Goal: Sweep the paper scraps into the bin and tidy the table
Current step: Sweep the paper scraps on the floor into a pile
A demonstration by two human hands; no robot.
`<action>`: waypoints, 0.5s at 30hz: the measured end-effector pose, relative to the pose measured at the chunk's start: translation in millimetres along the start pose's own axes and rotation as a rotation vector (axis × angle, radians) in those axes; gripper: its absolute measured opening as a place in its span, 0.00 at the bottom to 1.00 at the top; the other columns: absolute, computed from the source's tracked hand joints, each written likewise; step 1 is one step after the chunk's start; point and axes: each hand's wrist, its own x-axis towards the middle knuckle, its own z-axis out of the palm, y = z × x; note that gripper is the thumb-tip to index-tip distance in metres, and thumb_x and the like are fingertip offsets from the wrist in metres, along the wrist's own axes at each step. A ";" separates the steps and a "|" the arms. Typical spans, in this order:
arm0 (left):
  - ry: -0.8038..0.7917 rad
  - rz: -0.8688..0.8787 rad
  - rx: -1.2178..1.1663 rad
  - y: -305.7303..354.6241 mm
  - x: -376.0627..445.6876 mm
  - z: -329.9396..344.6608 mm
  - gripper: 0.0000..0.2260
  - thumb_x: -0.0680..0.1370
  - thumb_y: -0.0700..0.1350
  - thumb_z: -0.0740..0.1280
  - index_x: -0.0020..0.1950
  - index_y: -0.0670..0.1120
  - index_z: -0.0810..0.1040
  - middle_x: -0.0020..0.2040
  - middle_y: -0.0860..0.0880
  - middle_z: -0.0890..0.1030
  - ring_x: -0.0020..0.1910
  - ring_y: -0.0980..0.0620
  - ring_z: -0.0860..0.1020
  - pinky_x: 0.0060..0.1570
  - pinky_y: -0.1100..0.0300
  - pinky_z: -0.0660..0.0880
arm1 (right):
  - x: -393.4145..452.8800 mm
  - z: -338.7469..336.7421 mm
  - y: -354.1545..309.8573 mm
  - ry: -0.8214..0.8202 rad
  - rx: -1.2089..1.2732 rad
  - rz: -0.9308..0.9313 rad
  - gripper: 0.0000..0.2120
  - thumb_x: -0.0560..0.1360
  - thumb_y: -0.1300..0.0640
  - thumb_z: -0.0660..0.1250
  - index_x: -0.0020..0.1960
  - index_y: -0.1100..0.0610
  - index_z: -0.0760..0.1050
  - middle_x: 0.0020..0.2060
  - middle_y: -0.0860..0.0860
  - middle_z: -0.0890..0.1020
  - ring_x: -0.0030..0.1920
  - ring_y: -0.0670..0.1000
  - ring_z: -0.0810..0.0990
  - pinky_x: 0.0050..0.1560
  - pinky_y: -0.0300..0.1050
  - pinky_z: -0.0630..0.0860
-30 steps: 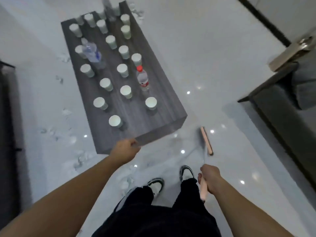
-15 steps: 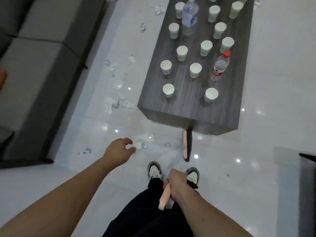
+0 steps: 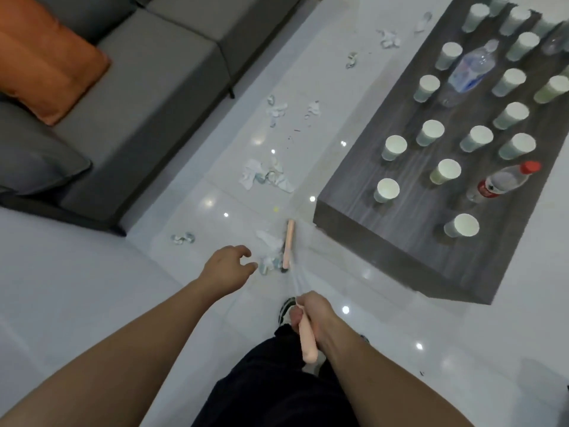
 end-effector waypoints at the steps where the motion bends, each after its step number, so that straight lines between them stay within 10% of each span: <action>1: 0.010 -0.017 -0.024 -8.2 1.2 -3.0 0.18 0.77 0.55 0.66 0.65 0.50 0.76 0.63 0.48 0.76 0.61 0.48 0.75 0.52 0.59 0.68 | 3.0 9.1 -5.7 -0.023 -0.042 -0.005 0.07 0.80 0.64 0.56 0.42 0.58 0.64 0.27 0.53 0.66 0.23 0.48 0.63 0.20 0.35 0.62; 15: 0.163 -0.353 -0.422 -99.4 -5.0 -17.5 0.19 0.77 0.55 0.66 0.64 0.49 0.77 0.63 0.47 0.78 0.60 0.48 0.75 0.55 0.57 0.71 | -14.7 93.2 -42.8 0.004 -0.755 0.008 0.03 0.79 0.63 0.59 0.47 0.61 0.69 0.27 0.53 0.68 0.19 0.48 0.63 0.20 0.35 0.61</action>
